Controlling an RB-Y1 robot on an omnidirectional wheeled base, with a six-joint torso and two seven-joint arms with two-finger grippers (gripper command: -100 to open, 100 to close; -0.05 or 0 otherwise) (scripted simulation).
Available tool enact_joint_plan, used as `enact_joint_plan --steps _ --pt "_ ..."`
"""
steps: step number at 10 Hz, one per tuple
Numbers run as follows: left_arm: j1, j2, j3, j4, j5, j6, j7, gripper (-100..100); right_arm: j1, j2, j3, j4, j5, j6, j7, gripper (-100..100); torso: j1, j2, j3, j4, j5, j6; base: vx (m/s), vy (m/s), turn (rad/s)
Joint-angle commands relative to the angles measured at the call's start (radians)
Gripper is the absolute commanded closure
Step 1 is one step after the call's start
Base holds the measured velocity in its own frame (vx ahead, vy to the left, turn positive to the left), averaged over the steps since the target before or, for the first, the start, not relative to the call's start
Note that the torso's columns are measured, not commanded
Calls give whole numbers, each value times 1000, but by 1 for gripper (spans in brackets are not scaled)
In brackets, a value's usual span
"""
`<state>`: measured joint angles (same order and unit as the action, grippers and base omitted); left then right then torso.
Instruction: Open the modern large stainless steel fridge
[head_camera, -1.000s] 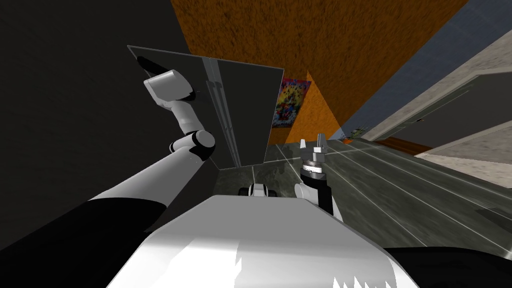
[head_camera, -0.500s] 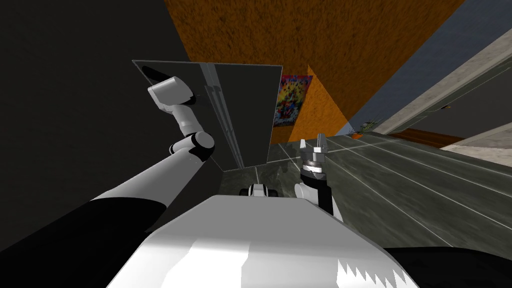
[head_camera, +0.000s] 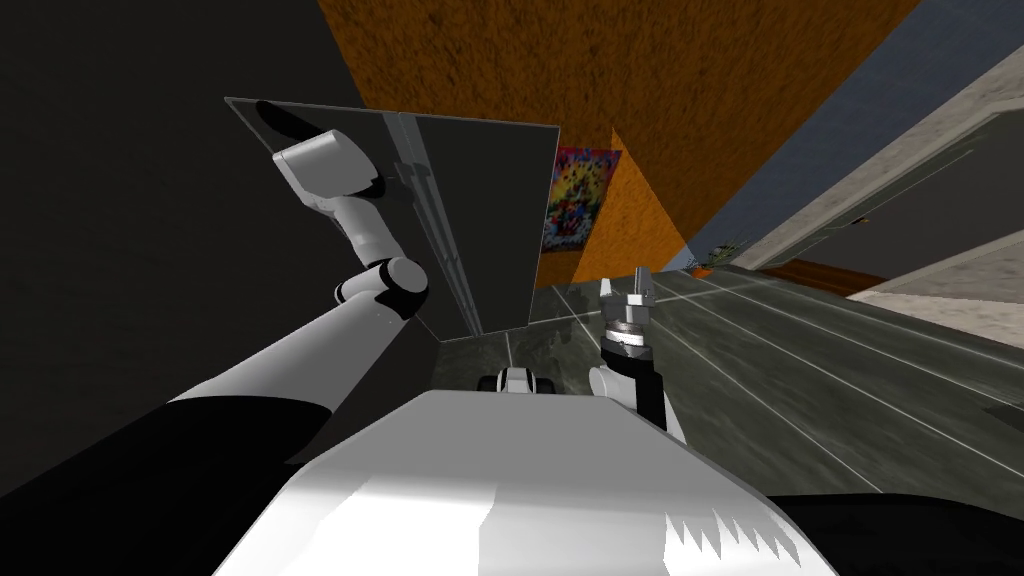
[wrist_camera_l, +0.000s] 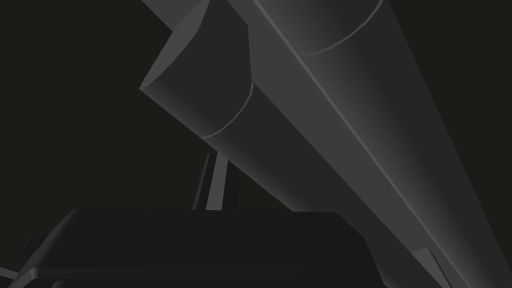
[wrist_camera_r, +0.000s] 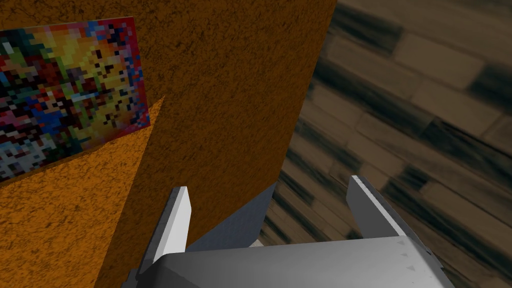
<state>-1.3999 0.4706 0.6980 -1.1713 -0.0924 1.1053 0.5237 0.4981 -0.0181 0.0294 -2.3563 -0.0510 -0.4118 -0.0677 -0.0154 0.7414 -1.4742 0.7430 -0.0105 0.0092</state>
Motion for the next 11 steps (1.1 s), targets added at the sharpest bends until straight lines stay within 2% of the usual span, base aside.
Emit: enact_joint_plan --steps 1,2,3,4,5,6,7,8,9,11 --pt "-38 -10 -9 -22 4 22 -3 -100 0 0 0 0 0 0 0 0 -6 -1 -1 1 -4 3 18 -28 -35" --pt "-50 -11 -11 -28 4 30 -4 -100 0 0 0 0 0 0 0 0 -12 -1 -1 0 -7 6 31 -13 -19" --pt "-37 9 -1 -21 -4 24 -4 -100 0 0 0 0 0 0 0 0 -19 0 0 -1 -9 10 23 32 74" --pt "-13 17 26 -16 5 3 9 -100 0 0 0 0 0 0 0 0 -16 1 2 -4 -6 7 83 148 148" --pt "-31 27 15 -5 -6 2 4 -100 0 0 0 0 0 0 0 0 -2 -4 -2 -7 1 3 48 91 42" --pt "-38 18 2 -24 -7 23 -4 100 0 0 0 0 0 0 0 0 3 -6 -3 -7 5 -2 -49 -94 -121" --pt "-31 25 11 -13 -7 6 1 100 0 0 0 0 0 0 0 0 -1 -2 -2 -5 4 -3 -31 -63 -32" --pt "-19 42 21 -34 -43 11 14 100 0 0 0 0 0 0 0 0 8 -2 -1 -4 7 -8 -69 -173 190" --pt "-19 42 21 -34 -43 11 14 100 0 0 0 0 0 0 0 0 9 1 1 -3 9 -9 -85 -236 105" --pt "-6 59 32 -54 -79 14 28 100 0 1 1 0 0 0 0 0 11 -3 -2 -5 9 -9 -65 -291 87"
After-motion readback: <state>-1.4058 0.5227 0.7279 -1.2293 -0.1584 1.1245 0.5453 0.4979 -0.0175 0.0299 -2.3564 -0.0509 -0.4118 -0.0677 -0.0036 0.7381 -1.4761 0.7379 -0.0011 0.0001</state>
